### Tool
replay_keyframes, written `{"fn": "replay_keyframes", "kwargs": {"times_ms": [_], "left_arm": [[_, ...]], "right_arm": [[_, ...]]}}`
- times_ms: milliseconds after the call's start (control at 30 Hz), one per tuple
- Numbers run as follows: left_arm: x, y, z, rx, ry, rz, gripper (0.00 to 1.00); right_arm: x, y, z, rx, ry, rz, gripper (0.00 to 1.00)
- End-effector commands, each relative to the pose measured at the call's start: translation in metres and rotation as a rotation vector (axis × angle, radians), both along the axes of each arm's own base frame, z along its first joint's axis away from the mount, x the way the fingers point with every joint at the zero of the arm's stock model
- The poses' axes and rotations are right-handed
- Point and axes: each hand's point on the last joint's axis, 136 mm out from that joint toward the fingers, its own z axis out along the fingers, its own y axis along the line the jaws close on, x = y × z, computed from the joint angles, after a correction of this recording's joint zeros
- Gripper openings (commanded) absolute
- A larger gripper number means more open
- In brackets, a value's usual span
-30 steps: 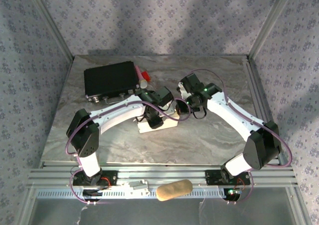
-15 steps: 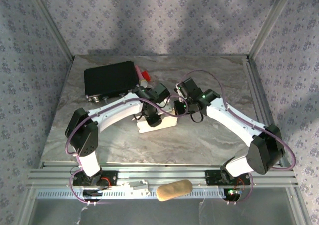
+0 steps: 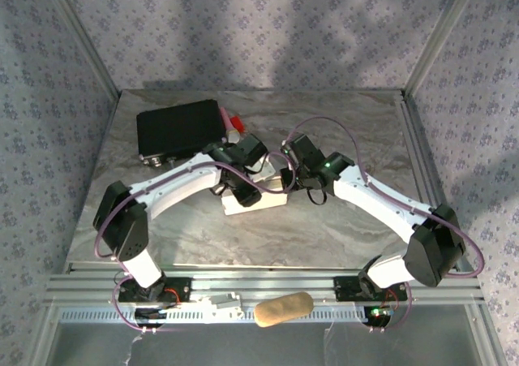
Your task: Fold the paper box
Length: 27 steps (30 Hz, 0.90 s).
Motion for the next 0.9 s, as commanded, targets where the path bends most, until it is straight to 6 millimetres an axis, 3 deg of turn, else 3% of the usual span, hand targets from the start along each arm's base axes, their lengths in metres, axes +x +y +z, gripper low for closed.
{"fn": "replay_keyframes", "kwargs": {"times_ms": [0,167,333,433,600,867], "left_arm": [[0.005,-0.005,0.041,-0.147,-0.091,0.059,0.69],[-0.001,0.002,0.068,-0.252,-0.133,0.128,0.71],[-0.001,0.049,0.088,-0.264,-0.163,0.382,0.66],[-0.014,0.083,0.085,-0.215,-0.146,0.521,0.61],[-0.034,0.121,0.061,-0.135,-0.110,0.652,0.56],[-0.029,0.106,0.054,-0.206,-0.058,0.655,0.42]], "right_arm": [[-0.019,-0.014,-0.022,-0.083,0.087,-0.001,0.00],[-0.019,-0.010,-0.026,-0.081,0.101,0.002,0.00],[-0.019,-0.008,-0.027,-0.082,0.100,0.002,0.00],[-0.018,-0.007,-0.027,-0.083,0.103,0.002,0.00],[-0.017,-0.005,-0.025,-0.081,0.103,0.003,0.00],[-0.017,-0.005,-0.024,-0.085,0.104,0.002,0.00]]}}
